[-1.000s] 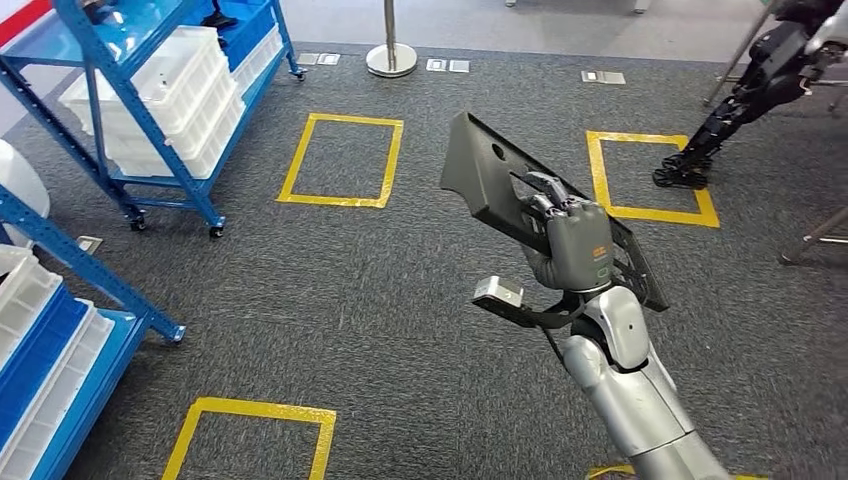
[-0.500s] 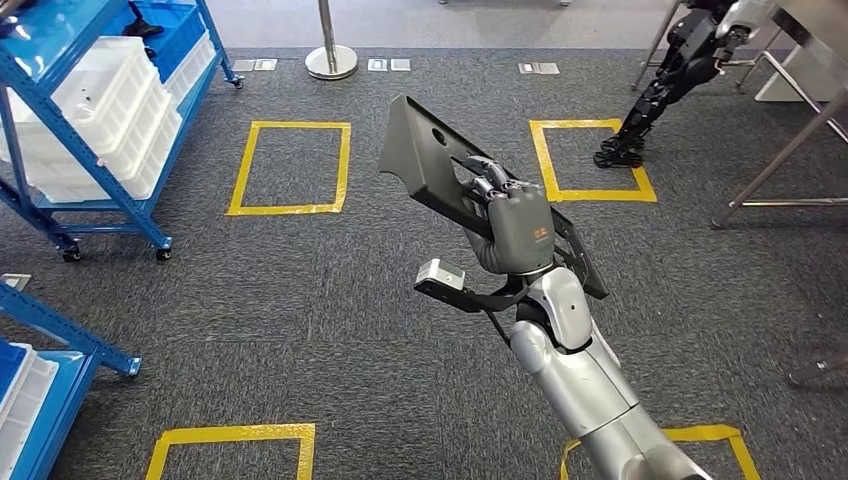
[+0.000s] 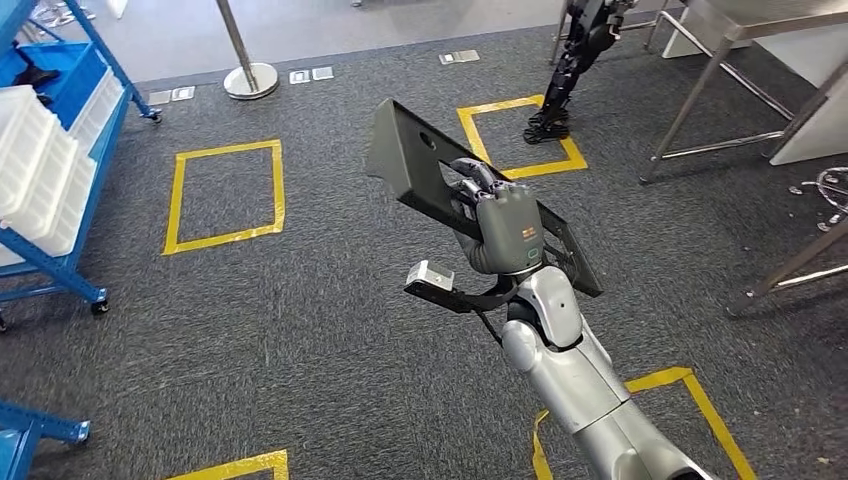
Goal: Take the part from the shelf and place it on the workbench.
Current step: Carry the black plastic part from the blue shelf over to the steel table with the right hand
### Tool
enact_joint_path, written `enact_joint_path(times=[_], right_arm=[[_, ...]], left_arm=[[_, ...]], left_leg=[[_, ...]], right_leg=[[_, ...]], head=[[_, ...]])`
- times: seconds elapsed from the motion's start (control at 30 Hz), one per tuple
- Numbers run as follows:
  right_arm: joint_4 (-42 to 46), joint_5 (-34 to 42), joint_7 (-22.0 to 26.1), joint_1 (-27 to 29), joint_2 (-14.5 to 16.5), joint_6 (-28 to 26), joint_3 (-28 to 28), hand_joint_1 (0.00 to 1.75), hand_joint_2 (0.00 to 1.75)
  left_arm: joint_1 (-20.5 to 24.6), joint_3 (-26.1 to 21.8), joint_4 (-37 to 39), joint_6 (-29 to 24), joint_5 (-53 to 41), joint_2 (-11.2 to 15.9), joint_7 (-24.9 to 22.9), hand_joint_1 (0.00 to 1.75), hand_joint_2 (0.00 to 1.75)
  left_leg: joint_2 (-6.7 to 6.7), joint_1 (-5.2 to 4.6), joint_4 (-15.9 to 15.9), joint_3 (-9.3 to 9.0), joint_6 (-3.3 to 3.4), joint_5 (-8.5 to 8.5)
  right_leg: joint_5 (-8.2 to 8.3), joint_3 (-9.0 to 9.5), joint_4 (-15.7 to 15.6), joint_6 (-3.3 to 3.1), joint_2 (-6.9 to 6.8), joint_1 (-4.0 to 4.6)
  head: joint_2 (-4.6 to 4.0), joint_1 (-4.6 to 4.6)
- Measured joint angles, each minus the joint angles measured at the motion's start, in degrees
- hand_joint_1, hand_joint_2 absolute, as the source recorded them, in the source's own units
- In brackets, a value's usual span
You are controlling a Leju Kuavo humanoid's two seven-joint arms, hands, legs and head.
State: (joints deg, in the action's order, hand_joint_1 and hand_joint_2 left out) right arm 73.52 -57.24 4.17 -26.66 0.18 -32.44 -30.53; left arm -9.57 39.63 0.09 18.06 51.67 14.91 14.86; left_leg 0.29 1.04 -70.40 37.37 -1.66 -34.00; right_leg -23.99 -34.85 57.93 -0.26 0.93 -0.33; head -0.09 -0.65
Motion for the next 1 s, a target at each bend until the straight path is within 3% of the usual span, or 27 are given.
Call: enact_joint_path(times=[0.03,0.07,0.1,0.13,0.2,0.27,0.33,0.37,0.43,0.47,0.5,0.57,0.6,0.63,0.7,0.77,0.87,0.93,1.0], right_arm=[[-0.10,0.00,0.02,0.02,0.06,0.01,-0.01,1.75,1.75],[-0.23,0.01,0.03,0.04,0.06,0.01,-0.01,1.75,1.75],[-0.34,0.01,0.03,0.05,0.06,0.01,-0.01,1.75,1.75],[-0.42,0.02,0.03,0.05,0.08,0.01,-0.01,1.75,1.75],[-0.48,0.02,0.03,-0.06,0.15,0.01,0.00,1.75,1.75],[-0.52,0.01,0.03,-0.16,0.20,-0.01,0.00,1.75,1.75],[-0.54,0.01,0.03,-0.11,0.15,-0.02,-0.01,1.75,1.75],[-0.54,0.01,0.03,-0.08,0.10,-0.02,-0.01,1.75,1.75],[-0.54,0.02,0.03,-0.16,0.05,-0.04,-0.02,1.75,1.75],[-0.55,0.02,0.03,-0.19,0.05,-0.05,-0.03,1.75,1.75],[-0.56,0.02,0.03,-0.18,0.05,-0.05,-0.06,1.75,1.75],[-0.67,0.02,0.03,-0.04,0.02,-0.06,-0.14,1.75,1.75],[-0.73,0.02,0.03,0.02,-0.02,-0.06,-0.16,1.75,1.75],[-0.77,0.03,0.03,0.05,-0.06,-0.06,-0.17,1.75,1.75],[-0.79,0.03,0.03,-0.02,-0.08,-0.06,-0.16,1.75,1.75],[-0.78,0.02,0.03,-0.10,0.02,-0.08,-0.17,1.75,1.75],[-0.78,0.02,0.03,-0.10,-0.04,-0.11,-0.16,1.75,1.75],[-0.78,0.03,0.02,-0.23,-0.01,-0.15,-0.15,1.75,1.75],[-0.79,0.02,0.02,-0.31,0.12,-0.18,-0.17,1.75,1.75]], left_arm=[[-0.08,-0.04,0.00,-0.02,0.00,-0.01,-0.01,0.00,0.00],[-0.12,-0.09,0.00,-0.03,0.00,-0.01,-0.01,0.00,0.00],[-0.13,-0.15,0.00,-0.03,0.00,-0.02,-0.02,0.00,0.00],[-0.12,-0.20,0.00,-0.02,0.00,-0.02,-0.02,0.00,0.00],[-0.13,-0.25,0.00,-0.01,0.00,-0.03,-0.02,0.00,0.00],[-0.13,-0.27,0.00,-0.01,0.00,-0.05,-0.02,0.00,0.00],[-0.04,-0.30,0.00,-0.01,0.00,0.00,-0.02,0.00,0.00],[0.03,-0.30,0.01,-0.02,0.00,0.05,-0.02,0.00,0.00],[0.05,-0.33,0.01,-0.03,0.00,0.13,0.02,0.00,0.00],[-0.01,-0.34,0.01,-0.04,0.00,0.14,0.04,0.00,0.00],[-0.10,-0.36,0.01,-0.03,0.00,0.14,0.05,0.00,0.00],[-0.18,-0.40,0.02,-0.03,0.00,0.13,0.05,0.00,0.00],[-0.16,-0.42,0.02,-0.03,0.00,0.13,0.05,0.00,0.00],[-0.13,-0.43,0.02,-0.03,0.00,0.13,0.05,0.00,0.00],[-0.10,-0.45,0.02,-0.03,0.00,0.13,0.05,0.00,0.00],[-0.10,-0.46,0.02,-0.03,0.00,0.13,0.05,0.00,0.00],[0.07,-0.46,0.01,-0.03,0.00,0.15,0.05,0.00,0.00],[0.15,-0.46,0.00,-0.01,0.00,0.15,0.06,0.00,0.00],[0.04,-0.47,0.01,0.01,0.00,0.13,0.06,0.00,0.00]], left_leg=[[-0.34,0.00,-3.06,1.76,-0.06,-0.92],[-0.46,0.01,-4.22,2.72,-0.06,-0.65],[-0.57,0.05,-3.13,2.55,-0.03,0.79],[-0.92,0.14,0.02,1.29,0.02,3.03],[-3.59,0.60,7.50,-2.05,0.02,6.64],[-5.50,0.70,10.85,-3.50,0.11,7.46],[-4.36,0.28,11.22,-3.62,0.73,7.56],[-3.58,0.15,11.46,-3.76,1.19,7.70],[-2.07,0.06,11.95,-3.95,2.07,7.98],[-1.31,-0.07,12.02,-3.99,2.35,7.98],[-0.49,-0.19,12.03,-3.96,2.54,7.93],[1.17,-0.34,12.03,-3.94,2.68,7.83],[1.94,-0.36,12.02,-3.96,2.70,7.78],[2.65,-0.37,12.02,-4.02,2.67,7.72],[3.95,-0.55,11.99,-4.27,2.40,7.49],[5.05,-0.84,11.95,-4.59,1.91,7.19],[6.38,-0.76,12.03,-5.12,1.06,6.81],[4.18,-0.45,9.57,-4.38,0.53,5.07],[0.86,-0.25,2.88,-1.41,0.18,1.50]], right_leg=[[-0.02,0.04,0.02,-0.04,0.80,0.09],[-0.03,0.09,0.05,-0.05,1.67,0.15],[-0.05,0.18,0.10,-0.04,2.54,0.17],[-0.07,0.31,0.16,-0.01,3.40,0.15],[-0.19,0.31,0.41,0.17,4.96,0.21],[-0.14,-0.15,0.55,0.65,6.35,0.17],[0.10,-0.76,0.39,1.42,7.75,-0.20],[-0.02,-1.17,0.70,1.68,7.33,-0.28],[-1.57,-3.17,4.07,1.71,4.12,-0.08],[-3.06,-4.89,7.55,1.50,1.92,0.04],[-4.63,-6.93,11.60,1.35,0.59,0.09],[-6.41,-9.75,17.16,1.55,-0.25,0.02],[-6.06,-9.49,16.70,1.94,-0.42,0.00],[-5.00,-7.97,13.91,2.40,-0.80,0.01],[-2.37,-3.05,5.30,2.83,-3.06,0.30],[-0.88,-0.25,0.50,2.17,-4.61,0.71],[-0.21,0.06,-0.24,0.90,-2.98,0.65],[0.06,0.48,-0.74,0.18,-1.76,0.08],[0.07,0.76,-0.86,-0.23,-0.58,-0.14]], head=[[0.00,-0.04],[0.00,-0.04],[0.00,-0.03],[0.00,-0.03],[0.00,-0.02],[0.00,0.04],[0.00,0.04],[0.00,0.05],[0.00,0.29],[0.00,0.40],[0.00,0.50],[0.00,0.50],[0.00,0.53],[0.00,0.53],[0.00,0.54],[0.00,0.49],[0.00,0.46],[0.00,0.24],[0.00,-0.14]])
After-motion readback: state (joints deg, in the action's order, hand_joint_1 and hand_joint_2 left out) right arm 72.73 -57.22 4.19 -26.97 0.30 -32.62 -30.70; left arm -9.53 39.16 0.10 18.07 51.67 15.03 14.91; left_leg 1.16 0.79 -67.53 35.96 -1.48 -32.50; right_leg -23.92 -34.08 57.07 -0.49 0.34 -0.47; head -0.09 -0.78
